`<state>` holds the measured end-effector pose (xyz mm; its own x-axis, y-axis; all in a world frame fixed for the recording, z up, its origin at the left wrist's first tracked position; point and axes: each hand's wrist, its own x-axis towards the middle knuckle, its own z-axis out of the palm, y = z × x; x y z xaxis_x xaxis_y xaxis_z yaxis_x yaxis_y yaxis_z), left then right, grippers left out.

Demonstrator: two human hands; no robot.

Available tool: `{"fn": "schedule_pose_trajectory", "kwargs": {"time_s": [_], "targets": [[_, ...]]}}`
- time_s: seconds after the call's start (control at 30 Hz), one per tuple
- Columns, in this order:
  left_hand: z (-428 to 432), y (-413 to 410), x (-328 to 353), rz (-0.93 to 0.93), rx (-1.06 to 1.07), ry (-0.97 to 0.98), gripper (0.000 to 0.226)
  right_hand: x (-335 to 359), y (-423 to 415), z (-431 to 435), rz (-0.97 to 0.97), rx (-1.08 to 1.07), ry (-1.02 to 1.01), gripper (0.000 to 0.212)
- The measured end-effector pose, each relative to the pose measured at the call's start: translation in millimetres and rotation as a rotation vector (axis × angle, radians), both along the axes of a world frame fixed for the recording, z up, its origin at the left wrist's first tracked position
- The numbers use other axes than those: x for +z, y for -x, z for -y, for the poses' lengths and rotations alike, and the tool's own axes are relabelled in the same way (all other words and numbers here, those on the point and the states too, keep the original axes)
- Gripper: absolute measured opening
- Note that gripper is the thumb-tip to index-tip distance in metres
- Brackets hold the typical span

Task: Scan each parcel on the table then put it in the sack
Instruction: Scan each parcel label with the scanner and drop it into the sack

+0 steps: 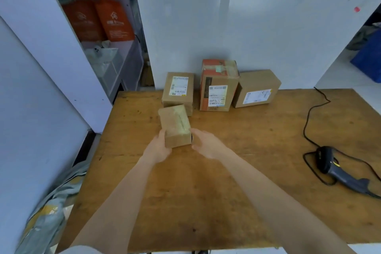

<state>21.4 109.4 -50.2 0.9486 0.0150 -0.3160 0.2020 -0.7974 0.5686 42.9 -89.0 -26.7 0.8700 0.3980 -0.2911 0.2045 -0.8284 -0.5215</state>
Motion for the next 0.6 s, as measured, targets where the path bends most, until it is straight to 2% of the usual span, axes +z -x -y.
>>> {"fn": "schedule_pose_trajectory", "kwargs": {"time_s": [0.13,0.23,0.33,0.47,0.6], "targets": [[5,-23,-7,0.000,0.071,0.067,0.085,-13,-31,-5,-0.032,0.030,-0.011,0.068],[12,-31,-9,0.001,0.203,0.150,0.081,-26,-42,-11,-0.093,0.032,-0.068,0.064],[17,-35,-8,0.061,0.317,0.205,0.078,-31,-47,-13,-0.093,-0.117,-0.242,0.056],[17,-35,1,0.130,0.471,0.332,0.090,-20,-53,2,-0.021,-0.291,-0.529,0.048],[29,-36,14,0.154,0.566,0.319,0.070,5,-53,23,-0.063,-0.303,-0.750,0.057]]}}
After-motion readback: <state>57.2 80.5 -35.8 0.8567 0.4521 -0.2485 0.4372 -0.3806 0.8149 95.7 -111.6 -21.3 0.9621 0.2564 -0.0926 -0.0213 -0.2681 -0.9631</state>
